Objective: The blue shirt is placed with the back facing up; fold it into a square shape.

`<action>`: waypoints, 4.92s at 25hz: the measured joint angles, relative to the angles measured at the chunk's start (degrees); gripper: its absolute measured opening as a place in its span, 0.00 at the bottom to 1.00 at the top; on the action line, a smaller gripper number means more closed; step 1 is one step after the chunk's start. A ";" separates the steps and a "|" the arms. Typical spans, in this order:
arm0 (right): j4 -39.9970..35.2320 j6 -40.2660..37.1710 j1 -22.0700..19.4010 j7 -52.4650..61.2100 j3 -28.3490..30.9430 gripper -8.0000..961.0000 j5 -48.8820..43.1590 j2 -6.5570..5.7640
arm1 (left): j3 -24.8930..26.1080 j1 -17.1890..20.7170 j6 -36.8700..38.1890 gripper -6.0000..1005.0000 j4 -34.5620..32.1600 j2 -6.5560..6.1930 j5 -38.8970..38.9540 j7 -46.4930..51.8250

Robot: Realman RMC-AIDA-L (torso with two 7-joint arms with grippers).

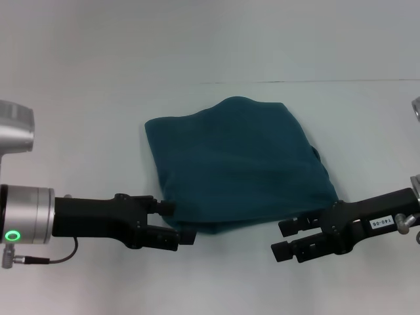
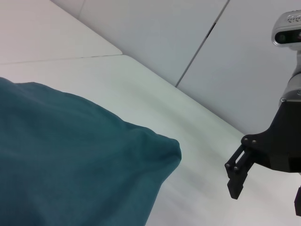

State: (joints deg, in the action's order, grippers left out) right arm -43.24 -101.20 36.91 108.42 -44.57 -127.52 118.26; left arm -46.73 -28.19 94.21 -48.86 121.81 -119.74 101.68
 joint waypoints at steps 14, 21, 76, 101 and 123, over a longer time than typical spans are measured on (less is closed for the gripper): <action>0.00 0.29 -0.03 -0.12 -0.10 0.84 0.00 0.09 | 1.38 0.18 0.54 0.93 0.00 0.45 0.13 0.03; 0.00 0.30 0.00 -0.14 -0.12 0.84 0.00 0.15 | 1.38 0.20 0.56 0.93 0.00 0.45 0.13 0.03; 0.09 0.24 -0.34 0.14 0.01 0.84 -0.01 0.38 | 1.47 0.24 1.24 0.93 -0.01 0.62 0.21 0.02; 0.08 0.30 -0.34 -0.12 0.01 0.84 -0.01 0.30 | 1.55 0.41 2.03 0.93 -0.01 0.62 0.21 0.10; 0.09 0.30 -0.32 0.00 0.01 0.84 0.00 0.30 | 1.55 0.42 2.12 0.93 -0.01 0.62 0.21 0.10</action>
State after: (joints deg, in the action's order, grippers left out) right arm -43.15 -100.89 36.59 108.42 -44.56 -127.53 118.56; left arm -45.18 -27.77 96.33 -48.87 122.43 -119.53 101.78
